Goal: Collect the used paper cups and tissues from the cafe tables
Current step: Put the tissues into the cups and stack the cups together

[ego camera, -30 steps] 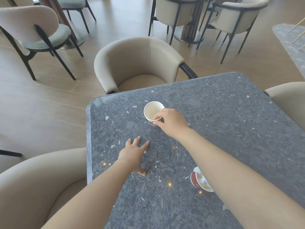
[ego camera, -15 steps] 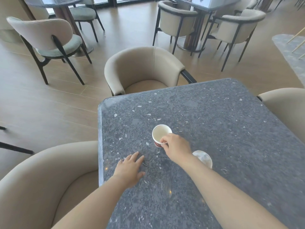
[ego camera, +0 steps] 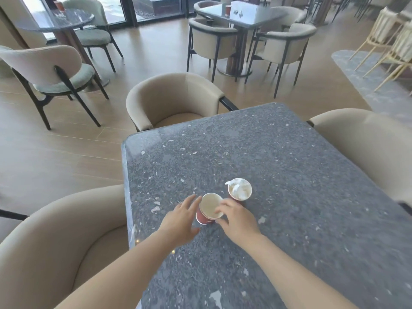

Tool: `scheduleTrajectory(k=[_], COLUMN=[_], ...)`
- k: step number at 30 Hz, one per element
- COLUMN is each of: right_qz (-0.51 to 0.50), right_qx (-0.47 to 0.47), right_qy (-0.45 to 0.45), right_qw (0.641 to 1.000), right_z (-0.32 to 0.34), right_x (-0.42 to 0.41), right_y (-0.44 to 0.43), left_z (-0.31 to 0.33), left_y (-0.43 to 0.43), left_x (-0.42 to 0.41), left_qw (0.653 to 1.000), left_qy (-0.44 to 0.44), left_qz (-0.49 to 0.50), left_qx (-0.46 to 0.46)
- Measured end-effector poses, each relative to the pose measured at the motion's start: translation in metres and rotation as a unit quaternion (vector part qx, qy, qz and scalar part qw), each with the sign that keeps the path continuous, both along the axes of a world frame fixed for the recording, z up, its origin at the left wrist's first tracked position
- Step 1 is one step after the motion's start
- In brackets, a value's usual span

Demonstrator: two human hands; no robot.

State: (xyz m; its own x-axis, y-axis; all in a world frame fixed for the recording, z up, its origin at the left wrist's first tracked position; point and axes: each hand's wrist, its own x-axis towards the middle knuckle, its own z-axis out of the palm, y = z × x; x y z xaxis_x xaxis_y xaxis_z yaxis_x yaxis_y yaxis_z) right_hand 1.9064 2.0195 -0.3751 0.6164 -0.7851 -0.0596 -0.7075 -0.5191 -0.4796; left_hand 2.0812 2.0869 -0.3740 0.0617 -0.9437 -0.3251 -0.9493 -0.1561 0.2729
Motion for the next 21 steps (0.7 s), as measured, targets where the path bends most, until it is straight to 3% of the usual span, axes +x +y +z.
scheduleTrajectory(k=[4, 9, 14, 21], right_qz=[-0.041, -0.068, -0.064, -0.069], right_qx=[-0.032, -0.033, -0.024, -0.05], right_qy=[-0.015, 0.026, 0.067, -0.004], right_qw=[0.999, 0.997, 0.995, 0.996], right_z=[0.008, 0.0, -0.013, -0.009], right_x=[-0.018, -0.029, -0.032, -0.028], right_y=[-0.02, -0.038, -0.044, -0.039], left_z=[0.007, 0.008, -0.008, -0.012], left_y=[-0.012, -0.032, -0.032, -0.023], left_x=[-0.013, -0.017, -0.02, -0.021], left_qw=[0.999, 0.999, 0.999, 1.0], left_qy=[-0.004, -0.02, 0.018, 0.025], left_qz=[-0.005, -0.035, -0.027, -0.001], left_qx=[-0.043, -0.013, 0.011, -0.012])
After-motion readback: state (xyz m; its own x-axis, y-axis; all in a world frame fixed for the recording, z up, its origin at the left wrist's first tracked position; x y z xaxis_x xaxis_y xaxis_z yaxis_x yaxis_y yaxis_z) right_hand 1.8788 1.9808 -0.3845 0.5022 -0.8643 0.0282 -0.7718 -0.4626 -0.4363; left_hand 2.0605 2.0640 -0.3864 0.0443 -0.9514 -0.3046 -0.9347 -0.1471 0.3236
